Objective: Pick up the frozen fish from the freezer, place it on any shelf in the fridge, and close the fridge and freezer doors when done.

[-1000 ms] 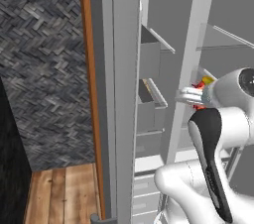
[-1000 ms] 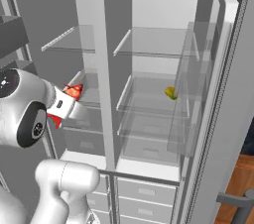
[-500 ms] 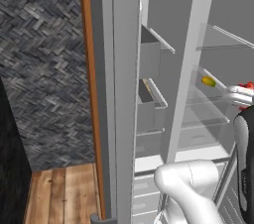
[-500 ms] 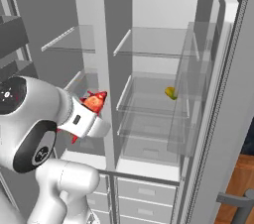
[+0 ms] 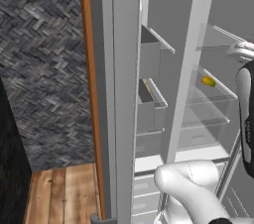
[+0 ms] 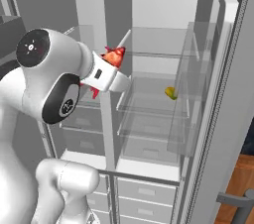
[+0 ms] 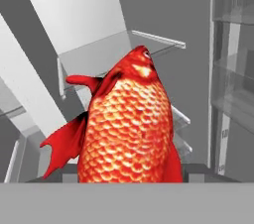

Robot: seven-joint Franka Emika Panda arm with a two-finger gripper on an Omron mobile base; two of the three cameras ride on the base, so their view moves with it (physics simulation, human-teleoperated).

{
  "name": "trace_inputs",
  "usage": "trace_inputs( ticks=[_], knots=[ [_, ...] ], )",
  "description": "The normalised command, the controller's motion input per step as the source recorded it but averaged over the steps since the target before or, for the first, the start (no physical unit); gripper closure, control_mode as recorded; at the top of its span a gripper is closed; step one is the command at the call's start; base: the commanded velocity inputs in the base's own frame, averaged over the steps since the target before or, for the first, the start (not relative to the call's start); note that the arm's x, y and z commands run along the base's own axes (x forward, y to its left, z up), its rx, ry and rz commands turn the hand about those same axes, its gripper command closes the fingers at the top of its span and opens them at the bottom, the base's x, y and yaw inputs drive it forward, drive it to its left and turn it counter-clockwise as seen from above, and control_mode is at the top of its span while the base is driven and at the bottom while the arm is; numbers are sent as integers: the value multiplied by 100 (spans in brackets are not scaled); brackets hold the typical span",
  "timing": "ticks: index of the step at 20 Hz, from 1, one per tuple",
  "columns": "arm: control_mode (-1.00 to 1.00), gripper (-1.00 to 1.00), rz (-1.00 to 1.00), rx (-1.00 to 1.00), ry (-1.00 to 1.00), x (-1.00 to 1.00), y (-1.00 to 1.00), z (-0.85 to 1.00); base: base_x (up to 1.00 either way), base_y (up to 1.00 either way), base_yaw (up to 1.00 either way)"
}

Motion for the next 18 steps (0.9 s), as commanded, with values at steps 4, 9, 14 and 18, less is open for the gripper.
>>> trace_inputs(
  ticks=[4,9,14,18],
  knots=[
    [-100,100,15,-3,-6,58,-64,-13,0,0,0],
    [-100,100,9,-3,-2,71,-44,-15,0,0,0],
    [-100,100,-2,-3,-2,92,-1,0,0,0,0],
    [-100,100,-1,0,0,95,-11,0,0,0,0]
  ],
)
